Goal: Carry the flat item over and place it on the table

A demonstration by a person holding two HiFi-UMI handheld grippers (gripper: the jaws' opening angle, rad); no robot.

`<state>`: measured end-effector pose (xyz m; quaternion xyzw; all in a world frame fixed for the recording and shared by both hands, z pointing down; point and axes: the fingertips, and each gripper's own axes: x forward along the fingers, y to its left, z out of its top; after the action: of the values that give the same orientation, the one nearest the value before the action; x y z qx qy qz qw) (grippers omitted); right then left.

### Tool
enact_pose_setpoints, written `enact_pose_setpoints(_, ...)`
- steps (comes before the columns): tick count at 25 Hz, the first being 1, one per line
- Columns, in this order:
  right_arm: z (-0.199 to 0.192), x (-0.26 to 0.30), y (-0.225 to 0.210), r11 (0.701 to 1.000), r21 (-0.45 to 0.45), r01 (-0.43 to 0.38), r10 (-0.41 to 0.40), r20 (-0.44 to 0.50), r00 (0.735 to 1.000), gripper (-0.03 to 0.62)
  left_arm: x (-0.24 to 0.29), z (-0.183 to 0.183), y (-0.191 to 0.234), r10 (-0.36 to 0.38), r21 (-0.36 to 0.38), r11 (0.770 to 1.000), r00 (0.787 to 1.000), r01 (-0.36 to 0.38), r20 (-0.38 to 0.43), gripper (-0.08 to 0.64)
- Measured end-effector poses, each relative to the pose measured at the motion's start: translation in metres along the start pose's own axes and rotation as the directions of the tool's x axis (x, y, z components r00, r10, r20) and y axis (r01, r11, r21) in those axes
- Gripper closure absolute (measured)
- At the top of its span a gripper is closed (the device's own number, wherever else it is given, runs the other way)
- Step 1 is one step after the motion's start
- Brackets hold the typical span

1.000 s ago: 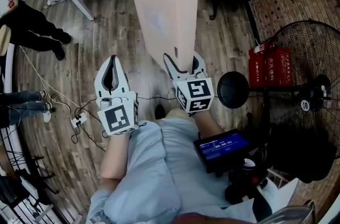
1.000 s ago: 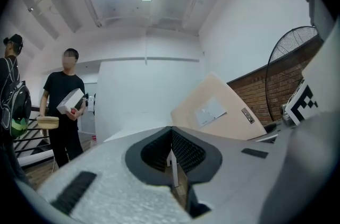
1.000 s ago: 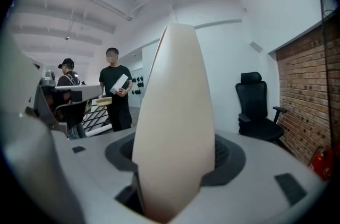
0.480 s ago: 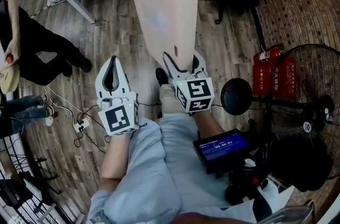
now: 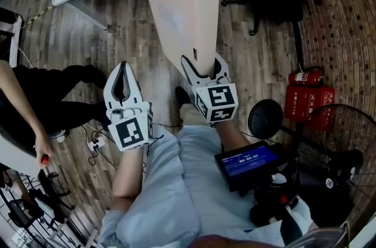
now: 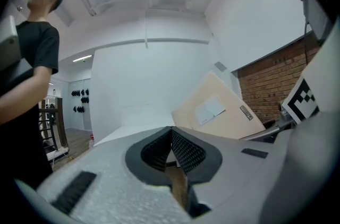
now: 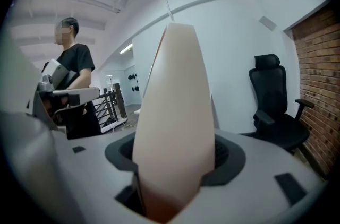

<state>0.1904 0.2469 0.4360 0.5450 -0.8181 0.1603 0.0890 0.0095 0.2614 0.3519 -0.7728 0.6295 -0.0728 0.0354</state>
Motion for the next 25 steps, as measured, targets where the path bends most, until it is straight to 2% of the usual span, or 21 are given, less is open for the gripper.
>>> enact_pose_setpoints(5,0.036,0.070,-0.020,0.999,-0.022,-0.024,0.024,0.007,1.000,0.308,0.069,0.006,0.019,0.018,-0.017,1.000,1.000,-0.017,0.013,0.552)
enact_pose_setpoints(9,0.063,0.103,-0.027,0.999,-0.038,-0.037,0.038,0.028,0.999,0.308,0.102,0.020,0.035,0.038,-0.009,0.999,0.998,-0.037,0.045,0.552)
enact_pose_setpoints(15,0.102,0.157,-0.018,0.996,-0.061,-0.070,0.074,0.062,0.995,0.308,0.145,0.041,0.081,0.089,0.003,0.996,0.991,-0.090,0.095,0.552)
enact_pose_setpoints(20,0.103,0.203,-0.007,0.993,-0.067,-0.096,0.098,0.030,0.995,0.310,0.170,0.024,0.118,0.131,-0.008,0.991,0.989,-0.131,0.075,0.552)
enact_pose_setpoints(25,0.106,0.267,0.005,0.991,-0.063,-0.114,0.114,0.004,0.993,0.310,0.218,-0.003,0.162,0.143,-0.024,0.990,0.989,-0.142,0.046,0.551)
